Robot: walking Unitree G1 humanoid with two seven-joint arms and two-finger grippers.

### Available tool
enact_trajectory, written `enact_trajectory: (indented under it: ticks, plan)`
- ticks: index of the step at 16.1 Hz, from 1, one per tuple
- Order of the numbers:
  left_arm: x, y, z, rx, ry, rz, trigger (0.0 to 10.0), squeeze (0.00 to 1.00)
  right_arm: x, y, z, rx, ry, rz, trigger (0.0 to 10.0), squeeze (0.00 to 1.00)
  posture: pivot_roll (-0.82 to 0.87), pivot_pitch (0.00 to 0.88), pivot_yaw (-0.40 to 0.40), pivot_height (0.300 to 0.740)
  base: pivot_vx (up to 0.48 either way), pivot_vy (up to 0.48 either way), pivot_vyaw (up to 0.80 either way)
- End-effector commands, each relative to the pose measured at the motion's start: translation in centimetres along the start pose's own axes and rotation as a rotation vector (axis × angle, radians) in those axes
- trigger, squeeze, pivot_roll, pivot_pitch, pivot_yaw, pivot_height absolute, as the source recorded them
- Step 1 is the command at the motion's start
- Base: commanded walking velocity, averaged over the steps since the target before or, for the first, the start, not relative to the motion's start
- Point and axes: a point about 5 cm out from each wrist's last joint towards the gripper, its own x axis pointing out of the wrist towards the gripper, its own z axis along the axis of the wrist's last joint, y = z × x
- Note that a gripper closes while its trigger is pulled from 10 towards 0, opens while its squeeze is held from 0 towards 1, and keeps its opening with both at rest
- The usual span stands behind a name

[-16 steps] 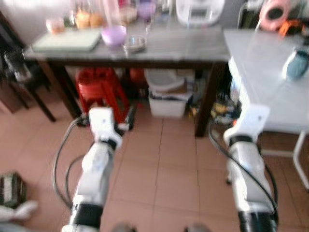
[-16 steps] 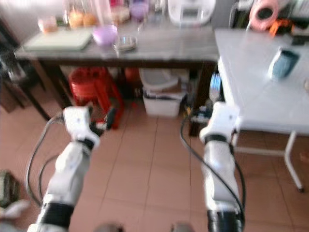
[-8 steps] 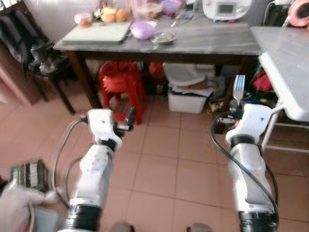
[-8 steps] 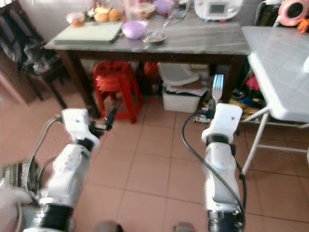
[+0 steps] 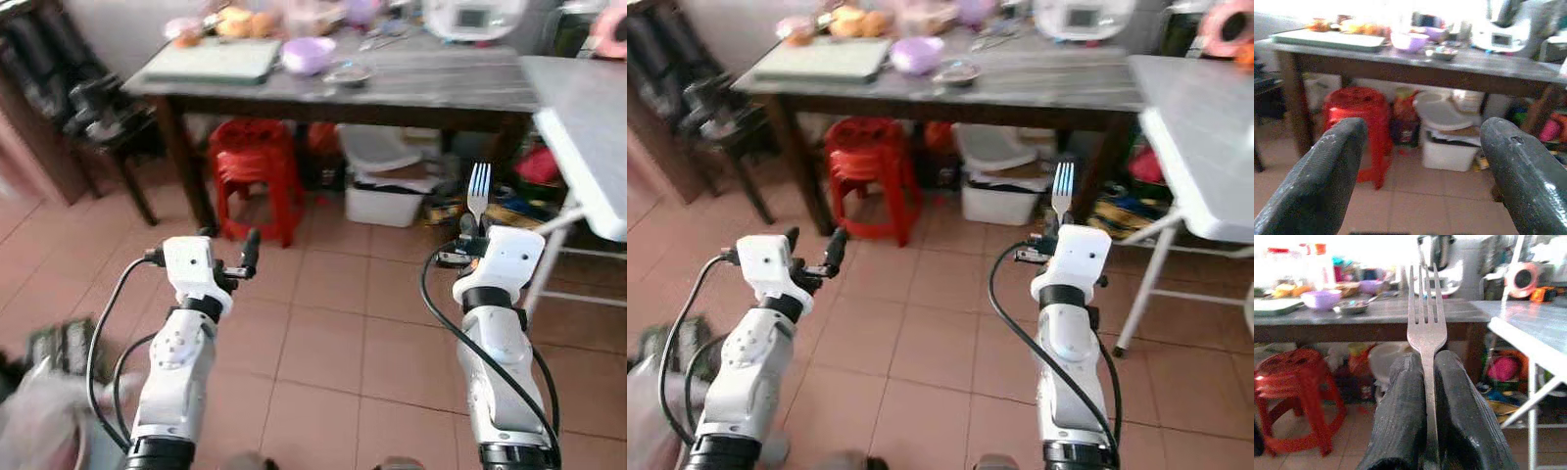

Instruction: Setting the table

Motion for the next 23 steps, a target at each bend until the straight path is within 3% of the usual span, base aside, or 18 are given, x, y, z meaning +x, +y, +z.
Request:
enact_trajectory:
  ticks: [1,7,11,15,23]
  plan:
    - [0.2,-0.1,0.7,0.006,-0.022,-0.017,10.0,0.0,0.3,0.0,0.7,0.006,-0.032,-0.008,10.0,0.0,-0.04,0.0,0.059,0.74,0.465,0.0,0.0]
    - [-0.1,0.2,0.9,0.008,-0.027,0.005,10.0,0.0,-0.3,0.5,0.5,0.023,-0.023,-0.001,10.0,0.0,-0.03,0.0,0.056,0.74,0.472,0.0,0.0]
    - [0.4,0.2,1.1,0.003,-0.037,0.033,10.0,0.0,-1.8,0.5,-0.4,0.02,0.021,0.029,10.0,0.0,-0.03,0.0,0.057,0.74,0.472,0.0,0.0]
    - [1.0,0.0,1.2,-0.005,-0.04,0.062,10.0,0.0,-1.7,1.3,-0.3,0.018,0.017,0.075,10.0,0.0,-0.04,0.0,0.057,0.74,0.442,0.0,0.0]
    - [1.3,-0.3,1.3,0.01,-0.045,0.045,10.0,0.0,-1.0,1.3,0.3,0.04,0.009,0.063,10.0,0.0,-0.04,0.0,0.052,0.74,0.467,0.0,0.0]
